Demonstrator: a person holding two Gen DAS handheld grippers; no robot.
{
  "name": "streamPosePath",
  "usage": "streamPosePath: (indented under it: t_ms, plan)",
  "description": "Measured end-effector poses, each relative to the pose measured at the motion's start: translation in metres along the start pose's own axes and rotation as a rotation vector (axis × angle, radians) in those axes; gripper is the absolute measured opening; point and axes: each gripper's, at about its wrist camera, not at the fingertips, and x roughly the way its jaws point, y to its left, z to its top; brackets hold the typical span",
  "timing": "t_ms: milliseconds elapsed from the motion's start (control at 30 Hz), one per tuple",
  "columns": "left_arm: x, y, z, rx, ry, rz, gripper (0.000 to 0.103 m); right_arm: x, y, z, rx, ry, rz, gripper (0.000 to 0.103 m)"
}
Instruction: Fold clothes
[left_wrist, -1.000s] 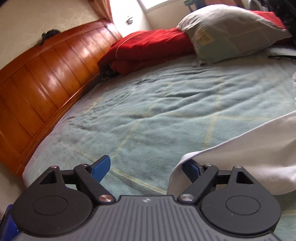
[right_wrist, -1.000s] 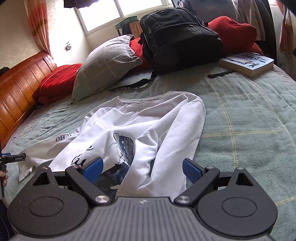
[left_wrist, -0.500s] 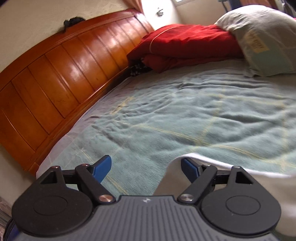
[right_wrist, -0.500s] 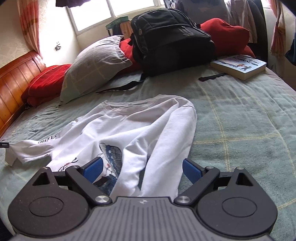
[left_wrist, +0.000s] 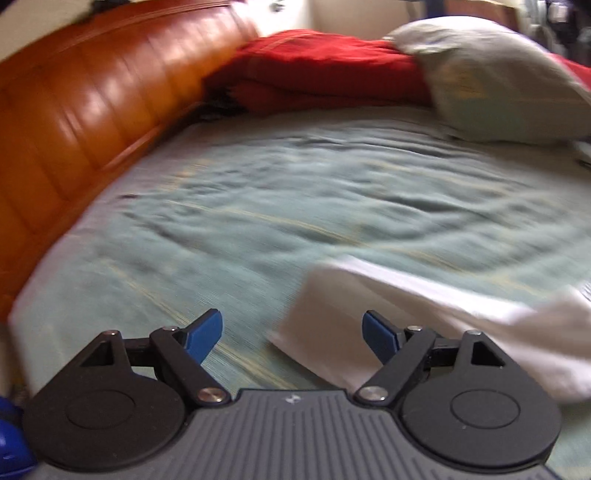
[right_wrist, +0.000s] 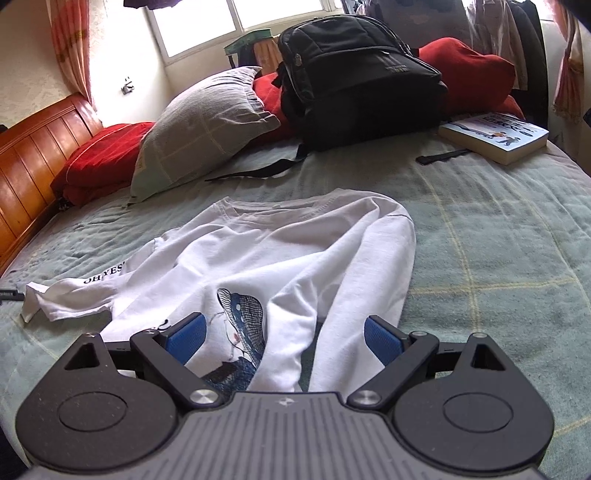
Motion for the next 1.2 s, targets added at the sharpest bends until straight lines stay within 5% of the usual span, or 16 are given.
streamPosePath:
  t_ms: [200,400,500,567,633,900,1200]
  plan:
    - [-0.010,-0.038,-0.035,0.191,-0.029,-0.077,0.082,0.001,0.003,0.000,-0.007,0.002,0.016,0.095]
    - [0.001,-0.048,-0.036,0.249,-0.081,-0.077,0.065,-0.001,0.009,-0.001,-0.033,-0.002,0.020,0.095]
    - [0.011,-0.042,-0.031,0.196,-0.062,-0.107,0.042,-0.001,0.010,-0.001,-0.038,-0.003,0.015,0.095]
    - [0.011,-0.040,-0.030,0.179,-0.061,-0.109,0.015,-0.001,0.010,-0.001,-0.037,-0.003,0.011,0.095]
    - [0.008,-0.040,-0.030,0.190,-0.074,-0.073,0.008,-0.001,0.010,-0.001,-0.035,-0.003,0.011,0.095]
    - [-0.004,0.005,-0.015,0.133,-0.106,0.067,0.007,-0.001,0.009,0.000,-0.029,-0.007,0.014,0.095]
    - [-0.014,0.019,-0.020,0.156,-0.065,0.067,0.017,-0.006,0.009,0.001,-0.038,-0.008,0.024,0.095]
